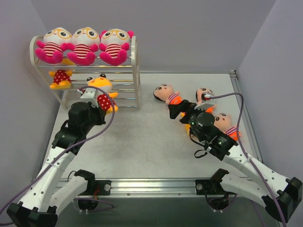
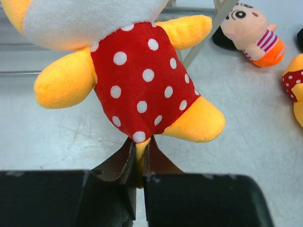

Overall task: Place and organize the stuffed toys onto the shelf
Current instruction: Place the stuffed toy onto shelf

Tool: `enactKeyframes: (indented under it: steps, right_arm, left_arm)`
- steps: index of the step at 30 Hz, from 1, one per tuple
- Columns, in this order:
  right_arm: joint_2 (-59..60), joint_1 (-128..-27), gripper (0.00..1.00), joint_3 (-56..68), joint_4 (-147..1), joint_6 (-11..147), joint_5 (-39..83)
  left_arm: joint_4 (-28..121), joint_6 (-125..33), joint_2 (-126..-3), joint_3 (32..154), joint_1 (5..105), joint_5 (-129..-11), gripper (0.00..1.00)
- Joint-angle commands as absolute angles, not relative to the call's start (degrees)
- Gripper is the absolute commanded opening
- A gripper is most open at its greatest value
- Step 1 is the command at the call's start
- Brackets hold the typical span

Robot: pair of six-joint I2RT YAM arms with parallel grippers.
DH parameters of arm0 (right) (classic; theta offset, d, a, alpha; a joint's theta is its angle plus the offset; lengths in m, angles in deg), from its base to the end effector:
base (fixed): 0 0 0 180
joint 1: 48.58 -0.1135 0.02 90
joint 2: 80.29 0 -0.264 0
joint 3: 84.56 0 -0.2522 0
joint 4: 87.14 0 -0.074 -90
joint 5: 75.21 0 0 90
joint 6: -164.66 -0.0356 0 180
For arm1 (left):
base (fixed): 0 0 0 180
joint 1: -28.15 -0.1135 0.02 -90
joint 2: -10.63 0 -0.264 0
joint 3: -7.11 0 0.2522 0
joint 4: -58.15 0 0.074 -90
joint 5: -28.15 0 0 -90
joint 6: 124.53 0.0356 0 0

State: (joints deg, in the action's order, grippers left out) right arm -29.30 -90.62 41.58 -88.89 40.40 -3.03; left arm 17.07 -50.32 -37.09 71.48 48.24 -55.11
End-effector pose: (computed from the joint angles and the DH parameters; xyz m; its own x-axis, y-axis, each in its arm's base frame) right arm 0.1657 0.1347 0.3400 -0.1819 0.5576 -0.8099 -0.3733 0.7228 0.5815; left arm 0.1738 -0.0591 0.3359 -0.4393 -0.1271 -0.8893 0.1260 0.9714 -0.2010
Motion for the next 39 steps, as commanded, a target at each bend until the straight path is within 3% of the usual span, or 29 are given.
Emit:
enactKeyframes:
  steps: [1,9,15,39]
  right_arm:
    - [-31.8,-90.4,0.95,40.4,-88.8,43.3,-6.1]
    - [-37.3,-90.1,0.95,44.1,-88.3,45.9,-8.7]
    - [-40.8,-89.8,0.95,45.9,-88.2,48.0,-10.3]
    - [-44.1,-89.4,0.95,50.3,-89.6,51.6,-11.0]
  left_arm:
    - [17.3,-44.4,-37.8,77.6,43.9,-61.8,0.02]
    - [14.1,-38.9,-44.4,83.9,31.3,-74.3,0.02]
    - [13.6,-41.9,-46.9,84.4,28.5,-80.2,0.02]
    - [31.4,-32.5,-56.4,83.9,22.3,-79.4,0.03]
